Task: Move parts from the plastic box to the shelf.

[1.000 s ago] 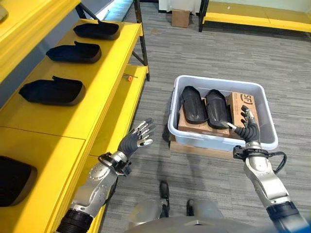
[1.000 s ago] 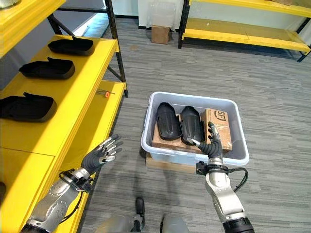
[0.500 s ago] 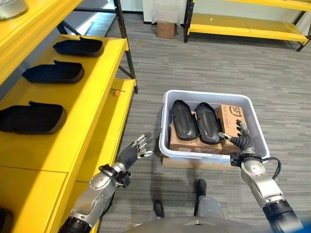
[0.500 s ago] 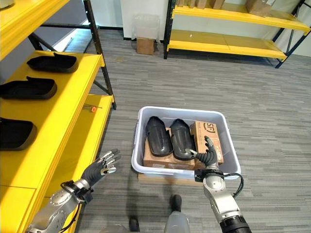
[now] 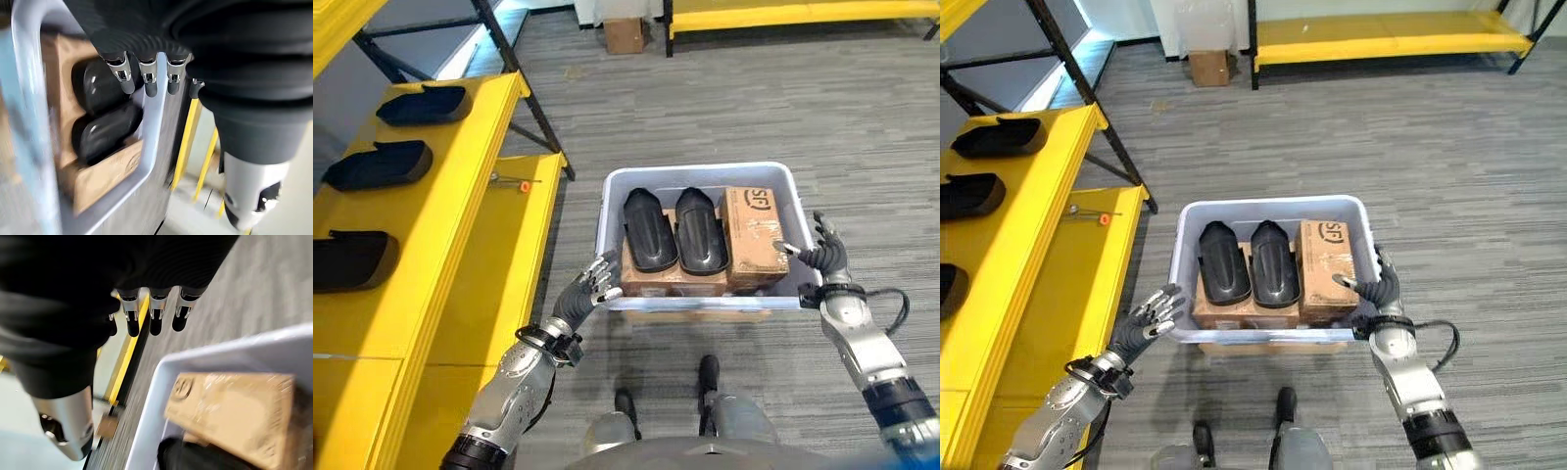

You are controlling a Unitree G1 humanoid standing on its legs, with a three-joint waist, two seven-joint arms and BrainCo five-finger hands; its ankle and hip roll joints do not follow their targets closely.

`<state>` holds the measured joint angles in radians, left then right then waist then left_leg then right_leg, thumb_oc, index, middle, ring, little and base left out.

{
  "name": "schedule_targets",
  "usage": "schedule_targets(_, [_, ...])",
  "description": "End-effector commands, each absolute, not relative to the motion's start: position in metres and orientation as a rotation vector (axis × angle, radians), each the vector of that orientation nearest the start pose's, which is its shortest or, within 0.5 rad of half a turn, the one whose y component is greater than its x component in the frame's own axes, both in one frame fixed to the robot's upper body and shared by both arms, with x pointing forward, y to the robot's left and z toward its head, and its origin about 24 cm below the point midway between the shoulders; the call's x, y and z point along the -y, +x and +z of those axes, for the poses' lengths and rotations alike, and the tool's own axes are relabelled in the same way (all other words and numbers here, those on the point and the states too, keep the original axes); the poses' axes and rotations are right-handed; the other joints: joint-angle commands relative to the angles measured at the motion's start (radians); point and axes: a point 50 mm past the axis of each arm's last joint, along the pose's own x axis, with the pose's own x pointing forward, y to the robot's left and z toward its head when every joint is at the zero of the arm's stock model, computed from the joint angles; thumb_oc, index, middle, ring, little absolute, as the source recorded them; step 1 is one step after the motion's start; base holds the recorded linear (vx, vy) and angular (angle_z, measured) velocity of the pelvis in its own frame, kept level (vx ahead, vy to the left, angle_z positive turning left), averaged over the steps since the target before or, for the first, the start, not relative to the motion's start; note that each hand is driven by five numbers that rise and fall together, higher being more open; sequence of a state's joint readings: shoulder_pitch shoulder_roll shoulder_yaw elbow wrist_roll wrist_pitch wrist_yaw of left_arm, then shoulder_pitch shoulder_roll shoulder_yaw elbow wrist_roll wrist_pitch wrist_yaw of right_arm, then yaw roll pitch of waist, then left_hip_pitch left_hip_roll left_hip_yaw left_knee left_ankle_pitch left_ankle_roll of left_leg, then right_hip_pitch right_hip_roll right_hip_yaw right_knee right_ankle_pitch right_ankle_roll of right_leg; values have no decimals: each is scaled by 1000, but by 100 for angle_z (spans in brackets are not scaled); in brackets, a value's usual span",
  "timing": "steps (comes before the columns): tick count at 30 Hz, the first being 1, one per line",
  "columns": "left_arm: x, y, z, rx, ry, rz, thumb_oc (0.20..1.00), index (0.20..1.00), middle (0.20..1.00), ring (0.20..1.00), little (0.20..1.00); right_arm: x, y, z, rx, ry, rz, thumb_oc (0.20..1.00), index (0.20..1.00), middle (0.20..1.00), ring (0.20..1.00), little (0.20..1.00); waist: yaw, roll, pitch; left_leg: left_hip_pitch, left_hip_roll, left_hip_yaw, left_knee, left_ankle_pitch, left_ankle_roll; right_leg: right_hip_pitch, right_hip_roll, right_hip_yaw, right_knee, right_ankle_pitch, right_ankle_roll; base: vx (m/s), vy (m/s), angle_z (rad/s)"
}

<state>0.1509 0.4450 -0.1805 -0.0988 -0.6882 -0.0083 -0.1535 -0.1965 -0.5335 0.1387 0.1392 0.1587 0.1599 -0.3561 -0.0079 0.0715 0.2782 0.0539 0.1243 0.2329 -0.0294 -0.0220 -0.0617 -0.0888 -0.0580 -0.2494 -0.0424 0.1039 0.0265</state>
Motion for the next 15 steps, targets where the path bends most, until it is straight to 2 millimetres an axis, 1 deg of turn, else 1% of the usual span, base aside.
schedule_targets(1, [-207, 231, 92, 199, -308, -182, 1000, 1000, 1000, 1000, 1000, 226, 314, 109, 97, -464, -262, 1000, 1000, 1000, 1000, 1000, 44, -37, 31, -76, -14, -39, 56, 8, 7, 9, -91, -17, 173, -141, 67, -146, 7, 22])
schedule_targets(3, [-212, 234, 106, 276, -331, -128, 1000, 1000, 1000, 1000, 1000, 225, 322, 119, 114, -469, -280, 1000, 1000, 1000, 1000, 1000, 58, -32, 53, -98, -19, -52, 64, 8, 7, -8, -94, -21, 184, -144, 66, -121, -2, 24])
schedule_targets(5, [-217, 237, 124, 375, -360, -81, 1000, 1000, 1000, 1000, 1000, 224, 332, 132, 140, -465, -307, 1000, 1000, 1000, 1000, 1000, 76, -28, 85, -133, -28, -71, 74, 9, 9, -32, -99, -29, 197, -148, 64, -168, -52, 31])
schedule_targets(6, [-218, 241, 133, 401, -365, -42, 1000, 1000, 1000, 1000, 1000, 222, 339, 140, 155, -470, -318, 1000, 1000, 1000, 1000, 1000, 91, -26, 115, -161, -37, -87, 83, 9, 10, -52, -100, -36, 208, -151, 63, -165, -85, 34])
schedule_targets(9, [-215, 247, 138, 393, -372, -45, 1000, 1000, 1000, 1000, 1000, 220, 346, 147, 148, -498, -320, 1000, 1000, 1000, 1000, 1000, 101, -22, 146, -186, -47, -97, 96, 9, 12, -70, -104, -43, 218, -152, 62, -103, -55, 27])
schedule_targets(10, [-212, 248, 146, 420, -367, -73, 1000, 1000, 1000, 1000, 1000, 222, 353, 156, 159, -503, -350, 1000, 1000, 1000, 1000, 1000, 111, -14, 175, -219, -55, -104, 115, 9, 15, -99, -106, -45, 236, -155, 58, -130, -37, 16])
schedule_targets(11, [-211, 249, 149, 429, -360, -72, 1000, 1000, 1000, 1000, 1000, 227, 357, 162, 163, -500, -375, 1000, 1000, 1000, 1000, 1000, 117, -8, 189, -236, -60, -108, 125, 10, 17, -114, -107, -47, 247, -156, 57, -119, -25, 10])
schedule_targets(14, [-211, 249, 149, 429, -360, -72, 1000, 1000, 1000, 1000, 1000, 227, 357, 162, 163, -500, -375, 1000, 1000, 1000, 1000, 1000, 117, -8, 189, -237, -60, -108, 126, 10, 17, -115, -107, -47, 248, -156, 57, -48, -4, 7])
schedule_targets(15, [-203, 254, 156, 444, -359, -122, 1000, 1000, 1000, 1000, 1000, 237, 369, 179, 160, -432, -467, 1000, 1000, 1000, 1000, 1000, 130, 11, 238, -275, -74, -111, 144, 10, 19, -152, -108, -52, 278, -168, 55, -122, 8, 3])
